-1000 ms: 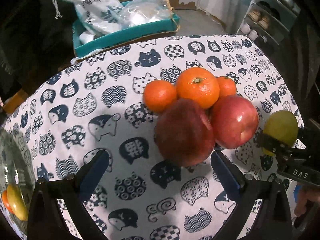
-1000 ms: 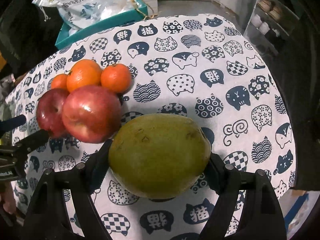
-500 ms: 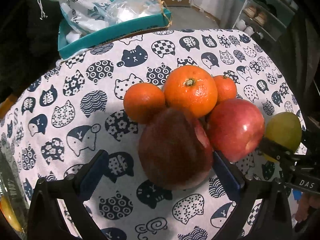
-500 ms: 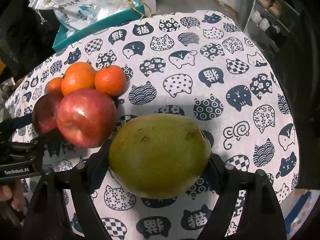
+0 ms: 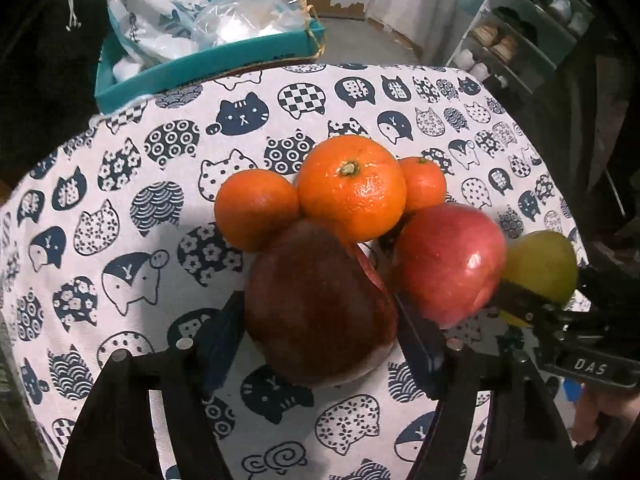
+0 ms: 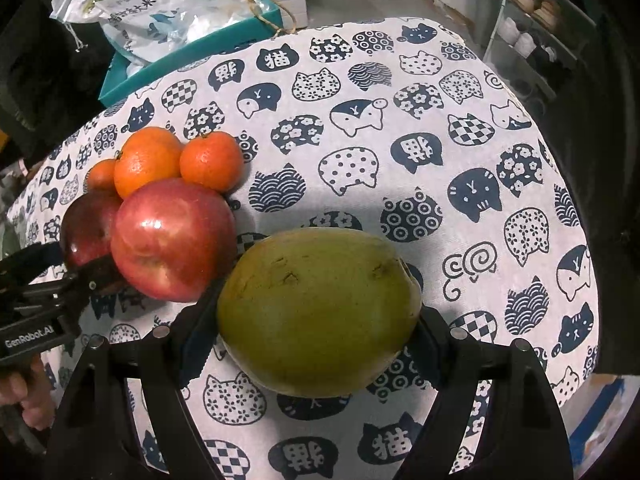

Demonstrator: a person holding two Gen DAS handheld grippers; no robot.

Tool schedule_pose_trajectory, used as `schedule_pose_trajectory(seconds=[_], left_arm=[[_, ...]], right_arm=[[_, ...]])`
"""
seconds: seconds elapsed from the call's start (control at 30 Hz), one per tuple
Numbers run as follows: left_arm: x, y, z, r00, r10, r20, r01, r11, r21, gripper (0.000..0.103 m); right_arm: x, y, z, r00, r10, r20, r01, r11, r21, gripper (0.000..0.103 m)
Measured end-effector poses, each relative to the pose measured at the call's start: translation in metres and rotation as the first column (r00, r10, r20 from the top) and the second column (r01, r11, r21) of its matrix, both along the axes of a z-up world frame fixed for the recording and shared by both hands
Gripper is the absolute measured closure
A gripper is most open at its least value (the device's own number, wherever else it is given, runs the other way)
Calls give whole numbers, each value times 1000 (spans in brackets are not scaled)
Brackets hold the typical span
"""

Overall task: Organize fruits
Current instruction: 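Close the left tool on a red apple while the right tool grips the green pear, then lift and carry the apple with the left tool while the right tool carries the pear toward the bowl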

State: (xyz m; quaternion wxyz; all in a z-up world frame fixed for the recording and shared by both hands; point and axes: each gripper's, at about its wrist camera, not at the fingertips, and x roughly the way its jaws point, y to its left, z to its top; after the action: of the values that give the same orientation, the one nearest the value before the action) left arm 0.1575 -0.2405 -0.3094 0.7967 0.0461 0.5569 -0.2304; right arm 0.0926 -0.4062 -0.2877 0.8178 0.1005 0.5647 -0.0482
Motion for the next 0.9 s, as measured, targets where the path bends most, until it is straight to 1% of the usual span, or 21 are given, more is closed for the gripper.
schedule_pose_trajectory(seconds=[0.2, 0.37, 0.5, 0.7, 0.9], left_arm=[[-4, 11, 3, 1000, 23, 7, -22, 1000, -11, 30], [-11, 24, 14, 999, 49, 25, -48, 998, -29, 30], [-16, 29, 22, 997, 58, 43, -57, 998, -28, 30], [-26, 44, 42, 994, 86, 74, -83, 996, -46, 30], [-41, 55, 68, 986, 91, 137, -87, 996, -33, 30]], right_arm=[[-1, 3, 3, 1000, 14, 11, -14, 1000, -14, 21], [-4, 8, 10, 999, 32, 32, -31, 999, -23, 21], [-5, 11, 17, 998, 40, 49, -39, 999, -29, 21], [-9, 17, 31, 995, 52, 84, -48, 998, -43, 21], [-15, 25, 50, 989, 74, 128, -69, 997, -46, 21]])
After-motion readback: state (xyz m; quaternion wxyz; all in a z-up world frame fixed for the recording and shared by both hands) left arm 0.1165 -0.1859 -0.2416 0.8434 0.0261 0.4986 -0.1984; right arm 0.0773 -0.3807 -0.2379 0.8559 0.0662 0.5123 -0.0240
